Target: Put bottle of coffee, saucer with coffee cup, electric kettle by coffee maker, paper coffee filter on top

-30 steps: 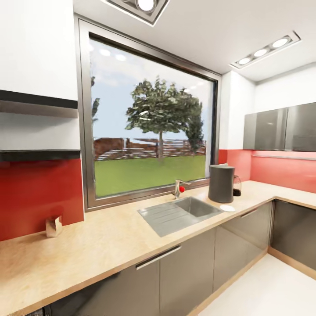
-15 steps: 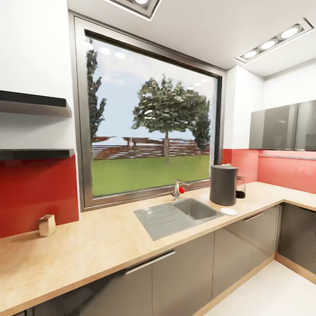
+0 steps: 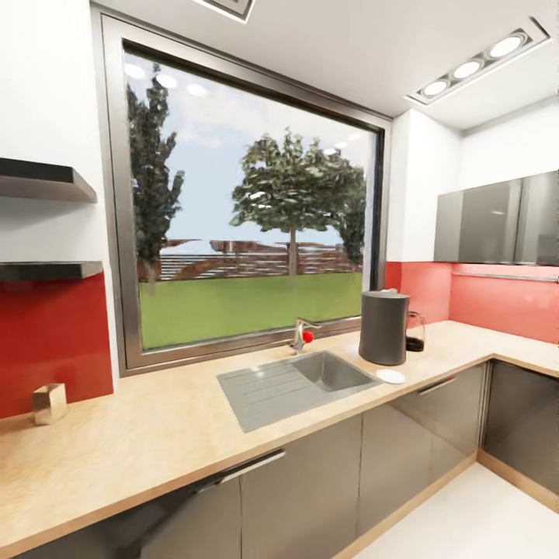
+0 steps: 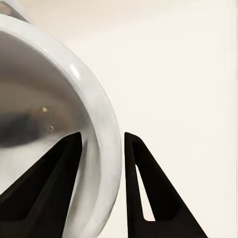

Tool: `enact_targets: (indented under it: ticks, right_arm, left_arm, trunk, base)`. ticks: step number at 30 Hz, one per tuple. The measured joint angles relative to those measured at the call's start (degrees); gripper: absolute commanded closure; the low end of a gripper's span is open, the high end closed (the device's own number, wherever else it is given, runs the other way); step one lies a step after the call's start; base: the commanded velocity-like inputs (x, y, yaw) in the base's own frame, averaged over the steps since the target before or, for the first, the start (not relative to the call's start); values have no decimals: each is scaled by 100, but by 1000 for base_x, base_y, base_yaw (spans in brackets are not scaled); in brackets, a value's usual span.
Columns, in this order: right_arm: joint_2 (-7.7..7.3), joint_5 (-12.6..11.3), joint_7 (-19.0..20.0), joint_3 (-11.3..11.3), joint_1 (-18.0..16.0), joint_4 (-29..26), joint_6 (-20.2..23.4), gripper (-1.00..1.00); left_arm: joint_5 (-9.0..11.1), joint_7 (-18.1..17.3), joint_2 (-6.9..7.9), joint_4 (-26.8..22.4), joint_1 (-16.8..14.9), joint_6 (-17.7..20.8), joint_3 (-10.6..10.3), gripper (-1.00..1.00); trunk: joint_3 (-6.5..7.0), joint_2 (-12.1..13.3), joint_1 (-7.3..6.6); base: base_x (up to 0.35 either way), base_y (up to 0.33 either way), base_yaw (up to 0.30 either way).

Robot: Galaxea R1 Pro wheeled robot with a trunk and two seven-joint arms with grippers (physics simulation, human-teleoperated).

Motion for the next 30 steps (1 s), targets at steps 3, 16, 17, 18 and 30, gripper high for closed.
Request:
enact_targets:
  ticks: [3,16,17,18,30]
  right_arm:
    - [0,0,0,0,0,0,0,100]
    - [16,0,0,0,0,0,0,100]
    - [16,0,0,0,0,0,0,100]
    - [17,0,0,0,0,0,0,100]
    - [6,-2,0,0,0,0,0,100]
  left_arm:
    - [0,1,0,0,2,0,0,-100]
    - [1,-1,0,0,2,-49,6,-100]
    - [1,-1,0,0,1,-66,6,-100]
    - [1,-1,0,0,0,-92,7,-100]
    - [2,2,0,0,1,-144,8,-100]
  trunk:
    - [0,0,0]
    - [-8,0,0]
    - [-10,0,0]
    - [-13,0,0]
    - [-46,1,0]
  base:
    - [125,-274,0]
    - [125,-274,129]
    - [125,-274,260]
    - [125,-274,264]
    - [125,-274,229]
